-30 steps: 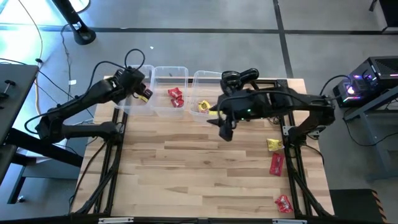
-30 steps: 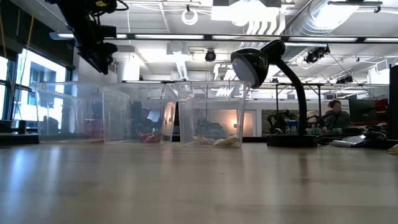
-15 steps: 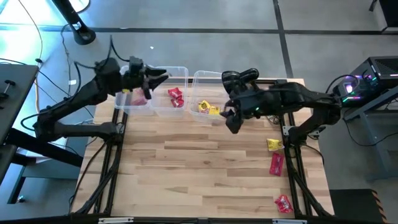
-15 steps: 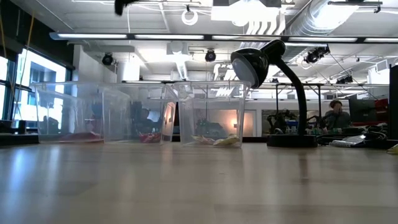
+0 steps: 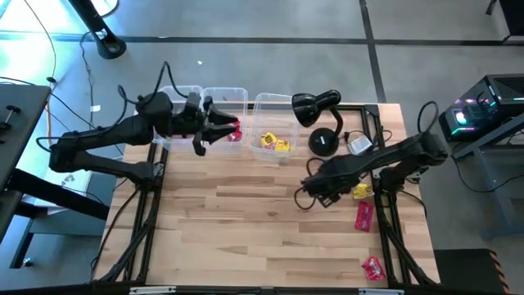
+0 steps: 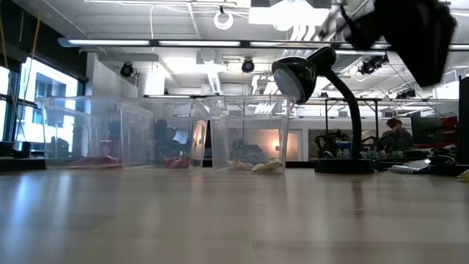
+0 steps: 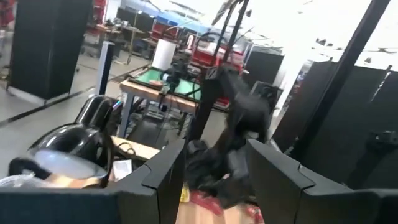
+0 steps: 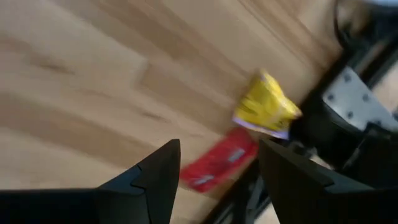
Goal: Sort candy
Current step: Put the yellow candy wrapper into the right transparent bin
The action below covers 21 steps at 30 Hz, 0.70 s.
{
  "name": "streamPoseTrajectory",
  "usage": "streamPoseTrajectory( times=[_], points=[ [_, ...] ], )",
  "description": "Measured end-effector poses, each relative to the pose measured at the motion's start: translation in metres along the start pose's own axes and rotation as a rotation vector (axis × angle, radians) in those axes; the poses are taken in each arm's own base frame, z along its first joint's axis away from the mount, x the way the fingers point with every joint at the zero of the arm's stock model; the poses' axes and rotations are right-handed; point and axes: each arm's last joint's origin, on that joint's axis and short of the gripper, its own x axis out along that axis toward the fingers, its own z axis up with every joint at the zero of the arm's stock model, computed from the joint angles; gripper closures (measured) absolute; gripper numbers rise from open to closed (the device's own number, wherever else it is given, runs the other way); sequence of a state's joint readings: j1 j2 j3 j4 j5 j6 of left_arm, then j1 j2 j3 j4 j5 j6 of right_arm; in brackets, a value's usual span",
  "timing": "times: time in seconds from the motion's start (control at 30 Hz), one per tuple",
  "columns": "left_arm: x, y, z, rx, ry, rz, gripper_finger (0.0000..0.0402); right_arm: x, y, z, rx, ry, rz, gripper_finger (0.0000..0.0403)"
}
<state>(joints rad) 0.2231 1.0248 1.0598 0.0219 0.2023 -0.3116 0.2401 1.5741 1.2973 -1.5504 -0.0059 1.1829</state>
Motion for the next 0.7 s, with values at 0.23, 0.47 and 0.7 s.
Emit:
streamPoseTrajectory(
  times=[0.23,0.47,0.7],
  points=[
    [0.001,-0.004,0.004,-0.016,-0.048,-0.03,0.024,0.075,-0.038,0.005,0.099,0.163,-0.035,0.0194],
    [0.002,-0.004,0.004,-0.018,-0.05,-0.02,0.024,0.115,-0.068,0.009,0.122,0.218,-0.003,0.0194],
    [0.002,-0.001,0.004,-0.021,-0.08,0.085,0.024,0.131,-0.064,0.023,0.155,0.162,-0.099,0.0194]
  ],
)
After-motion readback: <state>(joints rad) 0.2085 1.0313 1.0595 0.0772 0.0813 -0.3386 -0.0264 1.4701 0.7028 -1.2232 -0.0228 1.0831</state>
